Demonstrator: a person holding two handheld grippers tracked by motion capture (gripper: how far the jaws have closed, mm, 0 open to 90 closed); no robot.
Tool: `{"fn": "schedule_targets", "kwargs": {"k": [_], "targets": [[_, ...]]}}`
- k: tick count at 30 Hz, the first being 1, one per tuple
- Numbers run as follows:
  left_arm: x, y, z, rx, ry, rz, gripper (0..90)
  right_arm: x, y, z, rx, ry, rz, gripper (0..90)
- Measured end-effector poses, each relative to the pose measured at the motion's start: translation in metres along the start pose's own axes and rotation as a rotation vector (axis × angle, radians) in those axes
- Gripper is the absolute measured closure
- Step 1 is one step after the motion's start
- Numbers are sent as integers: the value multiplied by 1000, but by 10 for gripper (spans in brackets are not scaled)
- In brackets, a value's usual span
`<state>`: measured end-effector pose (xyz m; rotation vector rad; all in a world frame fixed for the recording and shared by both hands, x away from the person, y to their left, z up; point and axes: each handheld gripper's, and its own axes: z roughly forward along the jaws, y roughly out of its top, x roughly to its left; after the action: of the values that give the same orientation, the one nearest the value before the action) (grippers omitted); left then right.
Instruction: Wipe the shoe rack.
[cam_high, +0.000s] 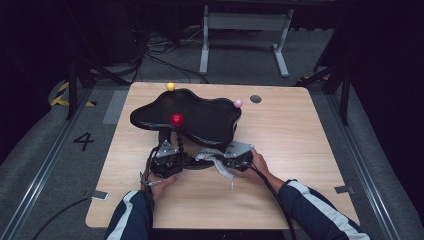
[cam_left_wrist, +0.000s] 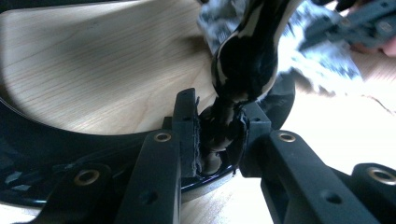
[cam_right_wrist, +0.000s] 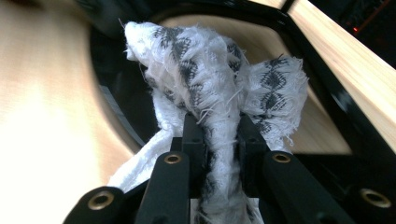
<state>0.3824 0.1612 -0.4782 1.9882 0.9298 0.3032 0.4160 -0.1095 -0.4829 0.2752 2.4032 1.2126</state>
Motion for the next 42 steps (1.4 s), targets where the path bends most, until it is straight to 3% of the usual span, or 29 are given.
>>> {"fn": "schedule_targets", "kwargs": {"k": [3,7,8,9,10,11,13,16,18,21,22,25,31,33,39,42], "targets": [[-3,0,1,-3,0,9,739,14,7,2,-8,29,-18,782],[-4,0,-1,15,-4,22,738,15,9,2,-6,31,-19,781],[-5,0,1,-2,-7,23,737,13,8,1,-3,40,-9,780],[-5,0,-1,17,-6,34,737,13,8,1,1,38,-15,779],[-7,-1,1,2,-5,30,737,13,8,1,1,38,-15,779],[-7,0,0,3,14,59,730,11,7,0,11,25,-35,779],[-5,1,-3,25,16,61,709,6,4,-1,15,14,-31,779],[-5,1,-4,5,20,64,690,-1,1,-2,25,-10,-23,779],[-8,4,-10,-7,51,83,666,-14,-6,-5,37,-45,6,779],[-8,6,-16,-31,49,103,669,-22,-9,-6,44,-66,17,779],[-9,8,-18,-31,49,102,678,-28,-13,-7,50,-85,41,778],[-13,9,-22,-47,42,113,743,-32,-15,-8,55,-108,44,778],[-16,11,-22,-40,30,115,751,-31,-15,-9,64,-125,34,780],[-18,11,-21,-41,26,119,750,-29,-15,-10,64,-119,38,780],[-27,12,-16,-41,11,137,750,-14,-7,-11,56,-29,30,779],[-33,13,-13,-44,12,135,751,-3,-3,-10,42,-22,4,780]]}}
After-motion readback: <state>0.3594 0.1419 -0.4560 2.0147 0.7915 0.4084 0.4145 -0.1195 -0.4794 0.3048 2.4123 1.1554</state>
